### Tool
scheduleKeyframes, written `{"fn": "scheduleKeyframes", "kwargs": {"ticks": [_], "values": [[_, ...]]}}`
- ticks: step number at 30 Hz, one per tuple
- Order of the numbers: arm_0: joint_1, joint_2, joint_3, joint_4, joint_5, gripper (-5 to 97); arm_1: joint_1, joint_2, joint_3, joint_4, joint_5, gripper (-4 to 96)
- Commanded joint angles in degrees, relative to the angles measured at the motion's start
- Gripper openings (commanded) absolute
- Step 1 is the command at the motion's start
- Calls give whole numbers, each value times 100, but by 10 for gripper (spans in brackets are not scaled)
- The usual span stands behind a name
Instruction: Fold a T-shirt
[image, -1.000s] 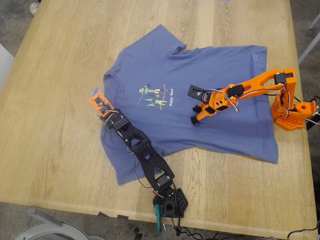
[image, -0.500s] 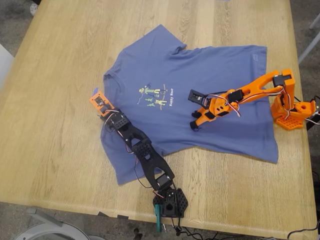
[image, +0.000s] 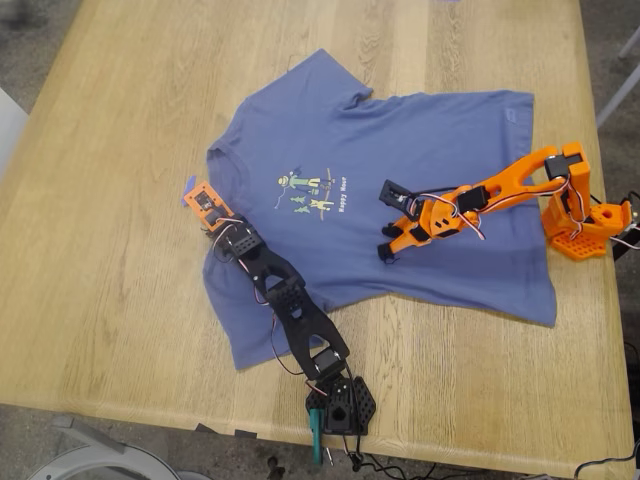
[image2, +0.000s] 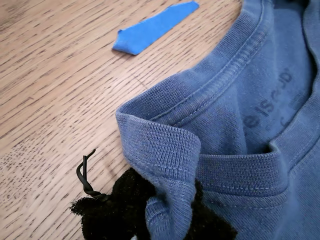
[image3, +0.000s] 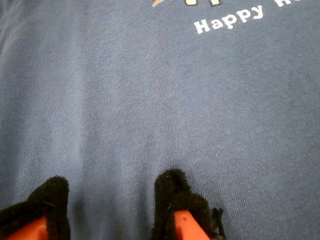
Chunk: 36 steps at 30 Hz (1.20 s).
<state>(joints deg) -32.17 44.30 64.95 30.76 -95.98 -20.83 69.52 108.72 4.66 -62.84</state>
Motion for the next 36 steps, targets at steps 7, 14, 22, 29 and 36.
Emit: {"fn": "scheduleKeyframes", "kwargs": {"ticks": [7, 14, 22, 29, 36], "values": [[580, 738, 545, 272, -79, 1, -712, -378, -290, 88, 316, 237], [642, 1406, 1222, 264, -70, 2, -967, -809, -694, 105, 633, 232], [747, 2232, 1986, 220, -70, 2, -1037, -1239, -1169, 659, 694, 148], [817, 2839, 2355, 220, -88, 3, -949, -1318, -1099, 756, 554, 123], [1020, 3542, 2821, 220, -105, 4, -940, -1318, -1538, 1758, 378, 4]]}}
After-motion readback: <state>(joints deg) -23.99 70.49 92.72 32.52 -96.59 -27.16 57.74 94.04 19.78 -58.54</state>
